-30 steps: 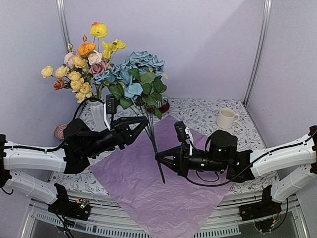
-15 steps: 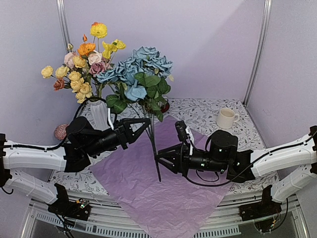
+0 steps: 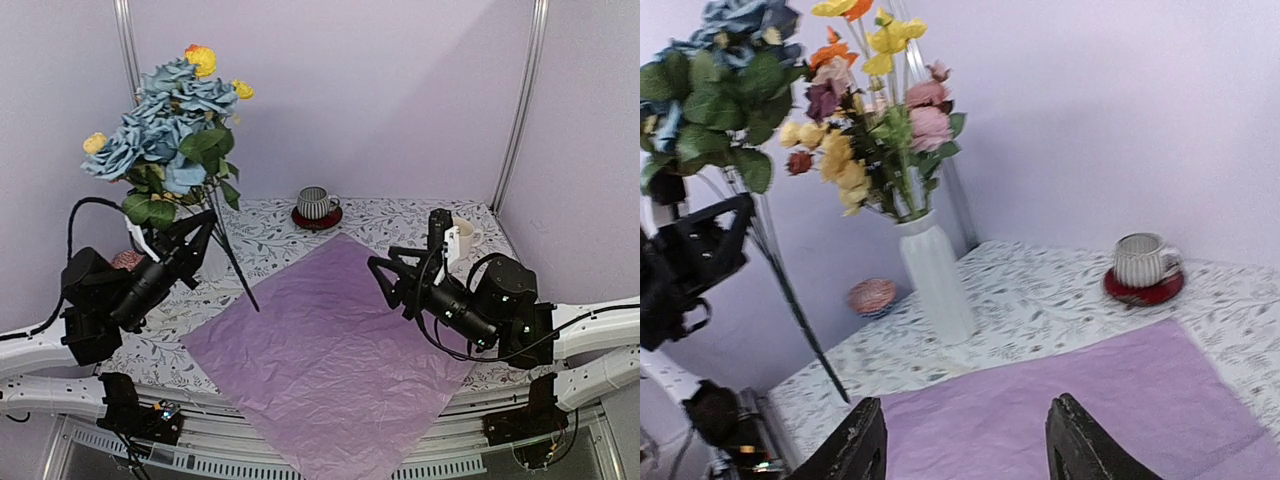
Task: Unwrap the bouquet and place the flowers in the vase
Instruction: Place the fake flower in the vase.
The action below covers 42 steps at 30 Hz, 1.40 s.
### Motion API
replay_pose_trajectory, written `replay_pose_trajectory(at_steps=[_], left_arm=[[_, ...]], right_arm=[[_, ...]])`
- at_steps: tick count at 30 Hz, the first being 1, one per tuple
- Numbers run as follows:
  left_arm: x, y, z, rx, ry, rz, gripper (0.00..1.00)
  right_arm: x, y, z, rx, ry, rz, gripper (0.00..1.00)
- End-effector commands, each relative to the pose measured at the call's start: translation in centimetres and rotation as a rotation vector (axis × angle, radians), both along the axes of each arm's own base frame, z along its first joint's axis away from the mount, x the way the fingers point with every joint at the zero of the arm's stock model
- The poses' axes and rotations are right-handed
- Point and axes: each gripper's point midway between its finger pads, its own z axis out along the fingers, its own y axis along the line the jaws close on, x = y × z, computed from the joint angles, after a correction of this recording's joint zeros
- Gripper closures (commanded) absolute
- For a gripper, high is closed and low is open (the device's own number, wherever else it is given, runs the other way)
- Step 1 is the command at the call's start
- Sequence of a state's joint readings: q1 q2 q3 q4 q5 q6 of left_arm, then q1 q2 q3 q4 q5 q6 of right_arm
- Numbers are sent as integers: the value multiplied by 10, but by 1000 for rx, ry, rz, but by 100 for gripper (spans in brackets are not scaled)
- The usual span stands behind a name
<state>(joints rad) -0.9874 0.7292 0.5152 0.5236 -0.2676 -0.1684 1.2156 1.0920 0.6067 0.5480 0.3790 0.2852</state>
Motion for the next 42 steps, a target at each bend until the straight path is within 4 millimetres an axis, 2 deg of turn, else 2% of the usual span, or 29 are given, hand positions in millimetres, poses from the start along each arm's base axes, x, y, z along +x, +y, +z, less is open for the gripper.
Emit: replay_pose_trajectory(at_steps=[1,3,5,7,10,14,18,21,27,36,42], left_arm=[[3,56,12,105,-230,318,100],[-12,51,20,202,-406,297,100],[-15,43,23,320,-522,292,100],[-6,46,31,373,-547,318,100],[9,59,48,385,-575,364,100],[30,76,65,359,-625,373,100],[56,79,73,361,-653,352,100],[65,79,78,334,-701,341,100],[76,72,80,342,-759,311,100],[75,83,95,403,-809,383,100],[82,89,85,427,-778,409,100]], right_arm=[[33,-34,4,-202,-201,-294,43],[46,-33,6,-275,-257,-328,43],[58,-31,5,-311,-281,-336,43],[67,-30,1,-279,-252,-312,43],[72,-29,-7,-219,-238,-270,43],[79,-35,-33,-238,-241,-324,43],[83,-34,-64,-303,-215,-334,43],[83,-34,-73,-307,-203,-331,43],[84,-34,-74,-316,-208,-335,43],[84,-35,-72,-321,-218,-343,43],[84,-36,-72,-322,-219,-349,42]])
